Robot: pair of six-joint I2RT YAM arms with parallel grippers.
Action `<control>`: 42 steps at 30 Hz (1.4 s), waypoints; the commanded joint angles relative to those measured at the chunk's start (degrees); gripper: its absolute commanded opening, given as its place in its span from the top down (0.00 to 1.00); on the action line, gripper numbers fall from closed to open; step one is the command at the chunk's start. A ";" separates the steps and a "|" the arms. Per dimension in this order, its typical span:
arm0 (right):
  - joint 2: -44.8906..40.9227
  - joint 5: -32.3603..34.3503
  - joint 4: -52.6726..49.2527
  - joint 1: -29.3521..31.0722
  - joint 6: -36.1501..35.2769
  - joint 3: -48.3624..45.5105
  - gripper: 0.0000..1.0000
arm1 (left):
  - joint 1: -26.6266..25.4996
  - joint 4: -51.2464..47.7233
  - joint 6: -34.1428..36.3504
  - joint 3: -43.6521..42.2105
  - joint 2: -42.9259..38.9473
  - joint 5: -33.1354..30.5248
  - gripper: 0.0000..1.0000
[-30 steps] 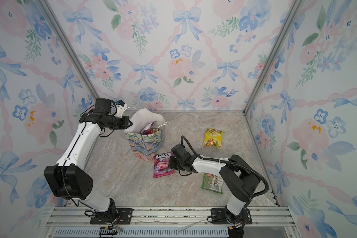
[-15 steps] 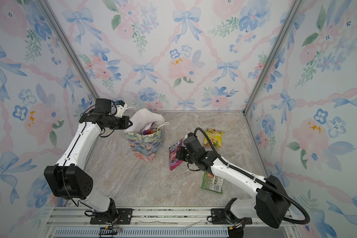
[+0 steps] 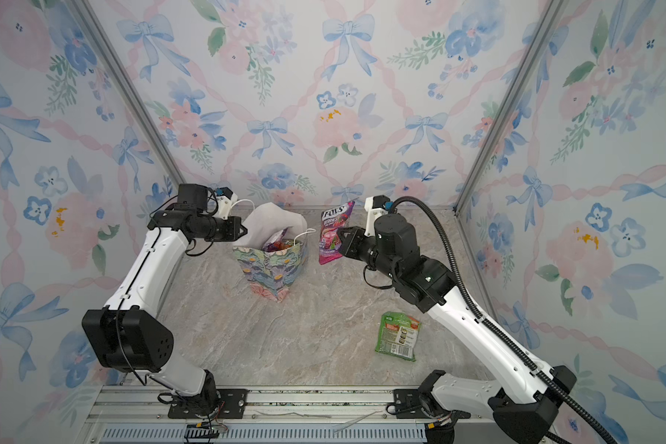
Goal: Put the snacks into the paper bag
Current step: 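Lift the FOX'S Berries bag with the right gripper toward the paper bag, then lower the FOX'S Berries bag into the paper bag and open the right gripper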
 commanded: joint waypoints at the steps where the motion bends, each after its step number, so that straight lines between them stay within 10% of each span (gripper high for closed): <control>1: 2.05 0.80 1.90 2.15 -3.85 6.31 1.00 | 0.34 -1.44 0.36 -1.15 -0.52 -0.25 1.00; 26: 36.28 -3.84 2.03 5.84 -8.04 39.29 1.00 | 0.36 -1.41 0.36 -1.16 -0.88 0.55 1.00; 42: 35.58 -0.35 10.92 8.48 -1.72 25.53 1.00 | 0.76 -1.42 0.31 -1.10 -0.89 0.73 1.00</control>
